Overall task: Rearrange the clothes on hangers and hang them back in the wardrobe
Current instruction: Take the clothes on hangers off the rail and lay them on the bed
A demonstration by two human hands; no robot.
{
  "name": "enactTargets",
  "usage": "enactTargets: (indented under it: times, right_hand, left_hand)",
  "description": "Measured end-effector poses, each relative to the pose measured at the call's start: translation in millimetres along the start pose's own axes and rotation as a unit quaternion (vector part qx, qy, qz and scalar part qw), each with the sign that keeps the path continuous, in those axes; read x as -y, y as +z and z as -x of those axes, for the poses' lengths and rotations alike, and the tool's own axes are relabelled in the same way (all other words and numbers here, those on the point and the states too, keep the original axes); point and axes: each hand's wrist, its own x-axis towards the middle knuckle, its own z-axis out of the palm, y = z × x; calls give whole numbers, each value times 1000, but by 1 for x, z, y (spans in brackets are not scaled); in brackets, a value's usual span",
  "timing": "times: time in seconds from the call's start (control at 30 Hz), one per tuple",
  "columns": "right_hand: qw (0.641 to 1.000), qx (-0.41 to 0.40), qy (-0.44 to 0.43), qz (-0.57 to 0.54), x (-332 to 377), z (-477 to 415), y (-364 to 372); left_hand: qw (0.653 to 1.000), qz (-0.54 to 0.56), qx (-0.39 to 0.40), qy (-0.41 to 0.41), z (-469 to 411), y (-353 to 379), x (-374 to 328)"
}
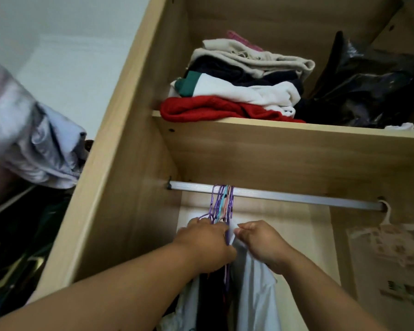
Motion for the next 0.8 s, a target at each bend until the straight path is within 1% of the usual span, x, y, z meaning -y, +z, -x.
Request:
enactTargets:
  times: [0.13, 0.23, 0.33, 0.4, 0.5, 0.57, 0.67, 0.8]
  right_hand:
    - [1000, 0, 16, 5, 6, -3, 13]
    - [993, -25, 25, 115, 6, -6, 10]
    - [967, -64, 53, 241, 9, -6, 7]
    - [953, -74, 85, 280, 10, -9, 8]
    - [934, -55, 116, 333, 11, -16, 11]
    - [921, -64, 128, 362, 13, -20, 12]
    - [908, -86, 116, 392, 14, -21, 6]
    - [909, -139, 94, 381, 17, -19, -17]
  left_hand:
    - [999, -48, 2, 3, 6, -12, 15]
    - [998, -65, 8, 6, 11, -15, 22]
    - [998, -65, 2, 7, 16, -11, 30]
    - [998, -60, 9, 1, 15, -6, 34]
    - [999, -47, 17, 5, 10, 2, 37]
    - [998, -44, 36, 4, 7, 6, 38]
    - [997, -44, 55, 6, 4, 7, 39]
    - [997, -42, 70, 13, 2, 6, 36]
